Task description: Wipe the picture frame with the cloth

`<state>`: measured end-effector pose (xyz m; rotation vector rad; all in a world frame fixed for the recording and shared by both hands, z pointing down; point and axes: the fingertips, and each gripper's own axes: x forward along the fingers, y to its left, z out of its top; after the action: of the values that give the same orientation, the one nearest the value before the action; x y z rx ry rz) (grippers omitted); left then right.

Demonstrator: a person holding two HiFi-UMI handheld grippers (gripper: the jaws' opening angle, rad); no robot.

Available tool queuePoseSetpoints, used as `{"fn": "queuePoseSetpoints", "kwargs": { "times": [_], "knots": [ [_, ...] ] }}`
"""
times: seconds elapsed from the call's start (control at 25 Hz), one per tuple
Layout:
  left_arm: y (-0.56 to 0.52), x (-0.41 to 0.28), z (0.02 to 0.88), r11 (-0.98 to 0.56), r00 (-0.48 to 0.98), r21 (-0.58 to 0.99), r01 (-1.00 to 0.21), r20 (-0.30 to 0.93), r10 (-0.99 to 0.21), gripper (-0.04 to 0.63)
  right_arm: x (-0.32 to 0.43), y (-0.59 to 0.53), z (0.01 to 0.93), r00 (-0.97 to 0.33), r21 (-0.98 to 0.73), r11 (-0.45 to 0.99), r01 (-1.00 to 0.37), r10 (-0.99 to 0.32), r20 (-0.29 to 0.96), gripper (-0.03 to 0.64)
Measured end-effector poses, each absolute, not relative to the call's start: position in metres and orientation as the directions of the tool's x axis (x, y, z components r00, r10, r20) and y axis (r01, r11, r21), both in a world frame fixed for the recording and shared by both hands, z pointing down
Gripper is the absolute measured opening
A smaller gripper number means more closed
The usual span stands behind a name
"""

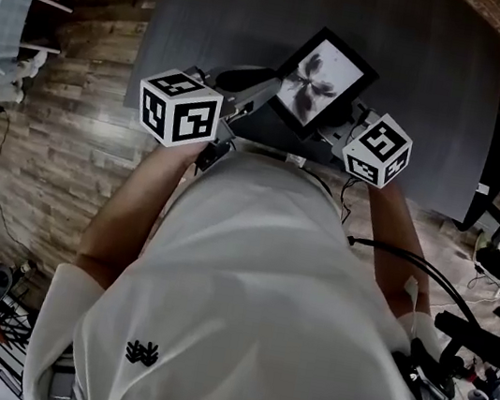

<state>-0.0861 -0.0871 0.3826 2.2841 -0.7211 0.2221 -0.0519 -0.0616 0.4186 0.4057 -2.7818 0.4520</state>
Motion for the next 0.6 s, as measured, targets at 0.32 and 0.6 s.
{"fn": "queuePoseSetpoints", "kwargs": {
  "times": [0.32,0.6],
  "knots": [
    [-0.077,-0.103,0.388,-0.606,0.838,0.58,-0.545,0.352,-0.416,0.075,-0.012,-0.063,0.434,-0.866,-0.251,0.877,-0.409,-0.287,0.409,0.107],
    [-0.055,-0.127,0.391,-0.641,0.873,0.592,-0.488,0.342,-0.349,0.075,0.022,-0.099,0.401,-0.799,-0.152,0.846,-0.512,-0.403,0.446,0.107]
  ]
}}
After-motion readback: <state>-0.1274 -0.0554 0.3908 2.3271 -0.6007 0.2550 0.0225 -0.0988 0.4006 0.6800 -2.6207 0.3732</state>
